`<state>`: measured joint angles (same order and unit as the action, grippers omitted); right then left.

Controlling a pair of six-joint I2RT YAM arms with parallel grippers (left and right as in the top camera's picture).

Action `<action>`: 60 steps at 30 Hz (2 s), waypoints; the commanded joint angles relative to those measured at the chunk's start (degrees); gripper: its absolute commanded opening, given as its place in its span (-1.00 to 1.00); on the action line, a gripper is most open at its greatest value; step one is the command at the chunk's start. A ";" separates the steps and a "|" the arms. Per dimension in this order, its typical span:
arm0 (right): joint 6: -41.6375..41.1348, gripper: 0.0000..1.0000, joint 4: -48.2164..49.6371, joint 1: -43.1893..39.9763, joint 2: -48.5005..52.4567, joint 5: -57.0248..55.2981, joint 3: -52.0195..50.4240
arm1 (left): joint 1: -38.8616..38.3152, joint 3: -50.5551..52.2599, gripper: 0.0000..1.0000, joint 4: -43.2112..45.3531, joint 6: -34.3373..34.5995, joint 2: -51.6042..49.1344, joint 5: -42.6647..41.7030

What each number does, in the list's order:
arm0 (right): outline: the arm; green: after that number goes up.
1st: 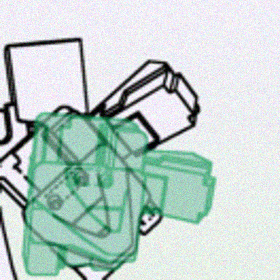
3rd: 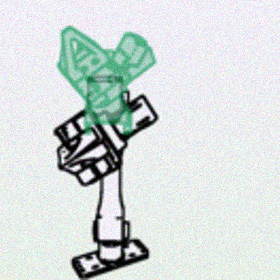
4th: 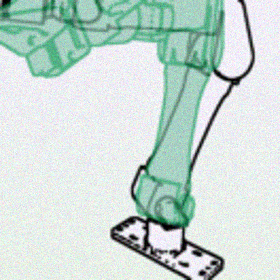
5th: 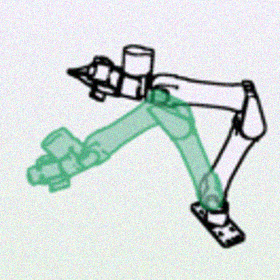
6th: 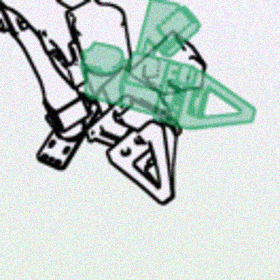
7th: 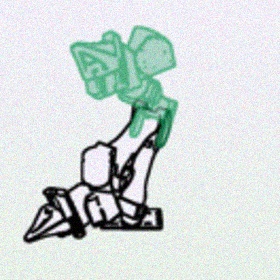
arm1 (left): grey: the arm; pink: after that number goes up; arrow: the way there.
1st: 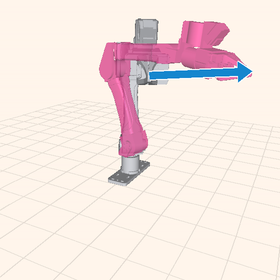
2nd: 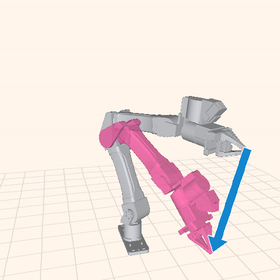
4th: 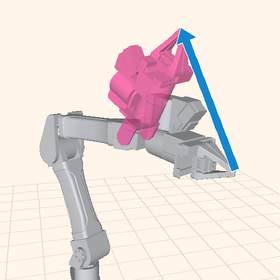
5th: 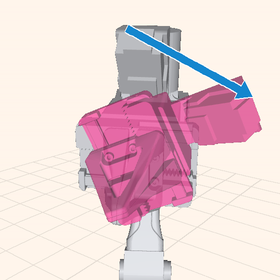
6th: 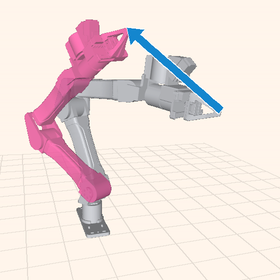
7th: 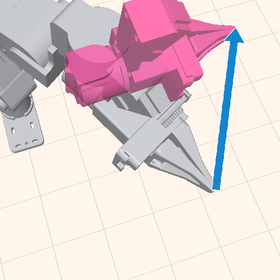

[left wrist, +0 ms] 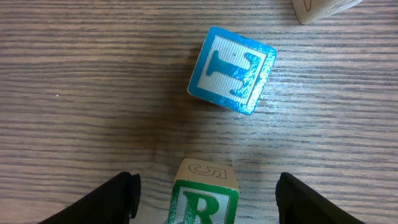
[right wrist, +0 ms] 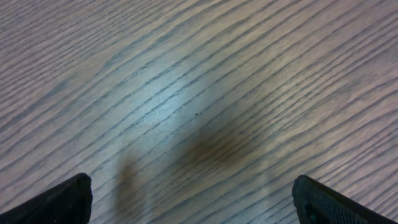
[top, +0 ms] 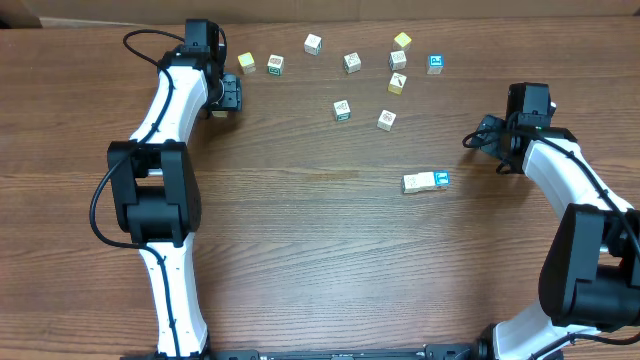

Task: Form a horizontal line
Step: 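Close the left gripper on the green 5 block, then carry the 5 block with the left gripper toward the row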

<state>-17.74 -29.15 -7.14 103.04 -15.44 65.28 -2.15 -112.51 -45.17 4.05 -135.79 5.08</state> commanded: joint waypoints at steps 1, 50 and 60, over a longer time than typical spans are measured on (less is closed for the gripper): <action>0.02 1.00 0.35 -0.07 -0.07 -0.31 0.74 | -0.15 -0.02 0.28 0.22 -0.66 -2.34 -0.70; 0.00 1.00 0.35 -0.07 -0.07 -0.31 0.74 | -29.75 -1.05 -0.56 -15.69 27.50 18.10 -7.30; 0.00 1.00 0.35 -0.07 -0.07 -0.31 0.74 | -40.37 -0.96 -0.40 -15.50 36.65 12.61 1.05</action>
<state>-17.80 -29.17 -7.11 103.04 -15.46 65.28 -41.65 -113.71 -60.64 35.97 -119.81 2.92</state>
